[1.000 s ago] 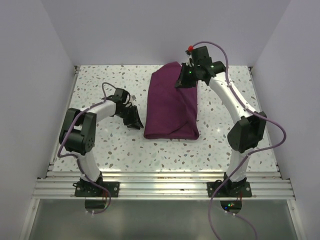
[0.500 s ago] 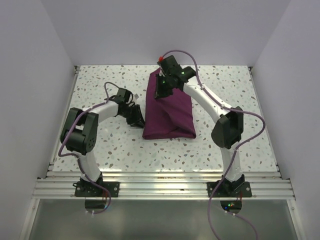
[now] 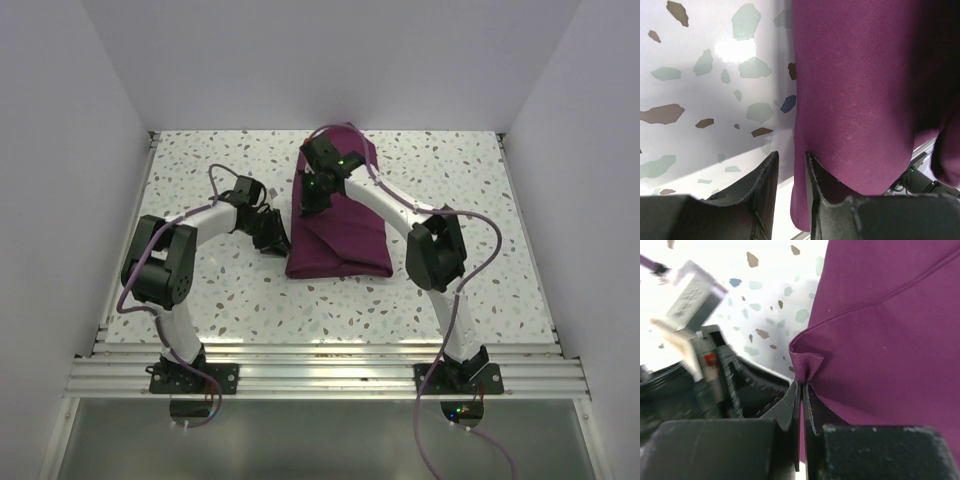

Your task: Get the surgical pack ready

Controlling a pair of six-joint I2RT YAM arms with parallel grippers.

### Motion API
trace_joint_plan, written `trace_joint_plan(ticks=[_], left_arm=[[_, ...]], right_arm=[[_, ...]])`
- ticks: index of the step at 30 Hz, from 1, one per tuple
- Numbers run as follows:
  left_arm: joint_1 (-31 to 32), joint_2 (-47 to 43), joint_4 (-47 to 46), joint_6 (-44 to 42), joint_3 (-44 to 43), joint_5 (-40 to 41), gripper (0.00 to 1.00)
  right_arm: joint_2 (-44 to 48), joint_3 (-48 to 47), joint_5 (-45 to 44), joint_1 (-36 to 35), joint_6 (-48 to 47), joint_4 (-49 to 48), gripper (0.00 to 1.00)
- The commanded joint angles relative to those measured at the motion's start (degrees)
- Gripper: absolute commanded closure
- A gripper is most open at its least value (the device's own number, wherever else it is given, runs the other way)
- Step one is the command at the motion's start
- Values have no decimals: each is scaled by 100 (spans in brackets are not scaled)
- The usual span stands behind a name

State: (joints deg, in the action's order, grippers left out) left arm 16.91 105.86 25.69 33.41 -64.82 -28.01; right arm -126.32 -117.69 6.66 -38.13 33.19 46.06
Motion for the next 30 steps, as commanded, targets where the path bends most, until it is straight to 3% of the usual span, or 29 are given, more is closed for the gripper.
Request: trace_joint_plan(ticks=[1, 4, 8, 9, 15, 18, 21, 22, 26, 30], left_arm=[[-46, -259, 128, -167, -110, -47, 66], [-222, -470, 435, -465, -128, 67, 63], [-398, -803, 831, -835, -521, 50, 59], [-433, -848, 884, -871, -628, 33, 59], [-522, -927, 482, -538, -1419, -634, 60], [-495, -674, -300, -46, -1420, -1205, 63], [-460, -226, -775, 332, -1428, -1628, 69], [-434, -137, -959, 455, -1428, -1681, 70], [-355, 232, -1163, 614, -1420, -1761, 73], [-293, 400, -1163, 641, -1393, -1752, 75]], right_arm=[[-269, -26, 160, -124, 91, -308, 99], [-454, -184, 397, -125, 30, -204, 94], [-245, -421, 460, -46, -286, 252, 60], [-113, -395, 425, 7, -356, 350, 56], [1554, 1121, 573, 850, -752, 395, 48], [2381, 2236, 1082, 1333, -945, 44, 51], [2813, 3064, 1277, 1624, -1157, 34, 64], [2919, 3285, 1329, 1677, -1166, -18, 74], [3254, 4279, 1602, 1923, -1095, -606, 97], [3263, 4964, 1935, 1967, -1113, -984, 100]])
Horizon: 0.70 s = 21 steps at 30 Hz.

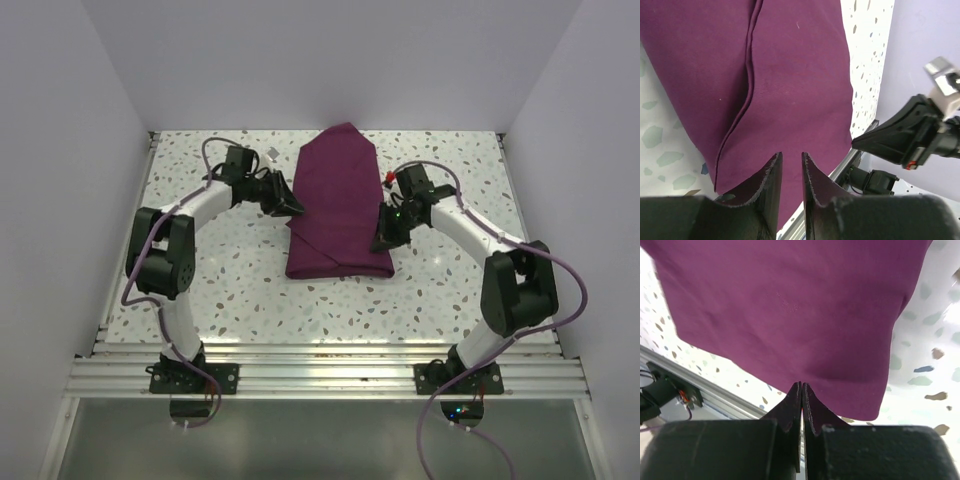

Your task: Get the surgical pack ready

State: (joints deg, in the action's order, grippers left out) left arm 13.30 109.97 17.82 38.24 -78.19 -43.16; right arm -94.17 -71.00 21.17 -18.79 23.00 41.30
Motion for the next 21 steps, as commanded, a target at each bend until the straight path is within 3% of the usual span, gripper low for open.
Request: trace_joint_plan(ticks=[1, 15, 21], left_arm=[[85, 15, -324, 131, -38, -211, 75], [94, 385, 353, -325, 111, 159, 78], [85, 42, 432, -501, -248, 439, 76]], right_arm=[[48, 384, 502, 24, -60, -578, 100], [240, 1317, 537, 288, -208, -658, 100], [303, 343, 415, 296, -182, -421, 100]])
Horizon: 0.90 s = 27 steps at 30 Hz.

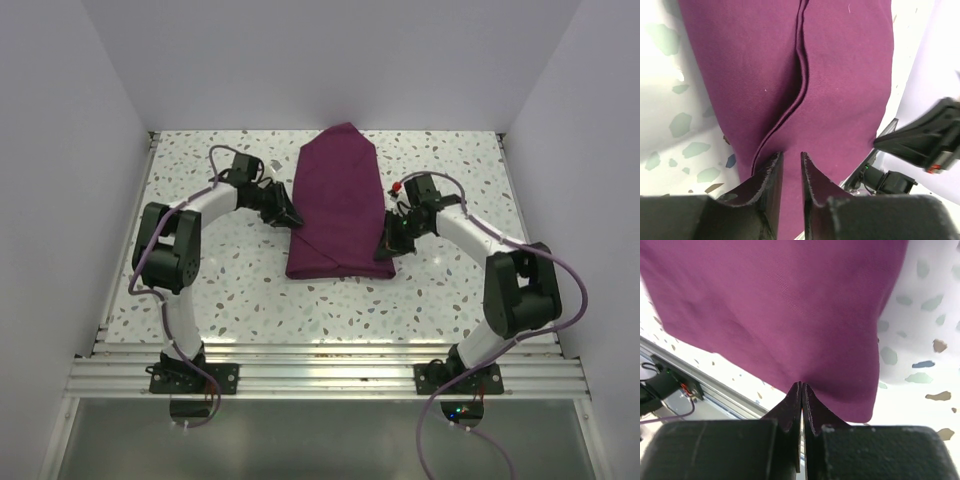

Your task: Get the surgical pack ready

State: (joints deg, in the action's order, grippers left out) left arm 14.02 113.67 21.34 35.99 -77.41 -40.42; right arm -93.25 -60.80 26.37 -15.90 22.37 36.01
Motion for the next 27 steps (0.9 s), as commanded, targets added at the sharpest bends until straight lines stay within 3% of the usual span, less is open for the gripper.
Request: trace_joint_plan(ticks=[1, 7, 11, 17, 23, 27], left_arm=[[4, -415, 63, -276, -493, 262, 75], [-31, -198, -666, -119, -1117, 150, 66], [-22, 278, -1482, 268, -1347, -299, 68], [-22, 1279, -1397, 207, -2137, -650, 72], [-57, 1983, -1465, 259, -2534, -747, 73], [-110, 2361, -1326, 286, -2621, -713, 73]], right_arm=[[168, -862, -210, -1, -93, 125, 100], [-552, -2207, -755, 227, 153, -76, 99], [-1447, -3041, -293, 438, 276, -234, 99], [-2459, -3850, 447, 693, 163, -376, 98], [-3339, -4212, 843, 878, 145, -578, 98], [-3559, -3967, 800, 905, 258, -743, 98]])
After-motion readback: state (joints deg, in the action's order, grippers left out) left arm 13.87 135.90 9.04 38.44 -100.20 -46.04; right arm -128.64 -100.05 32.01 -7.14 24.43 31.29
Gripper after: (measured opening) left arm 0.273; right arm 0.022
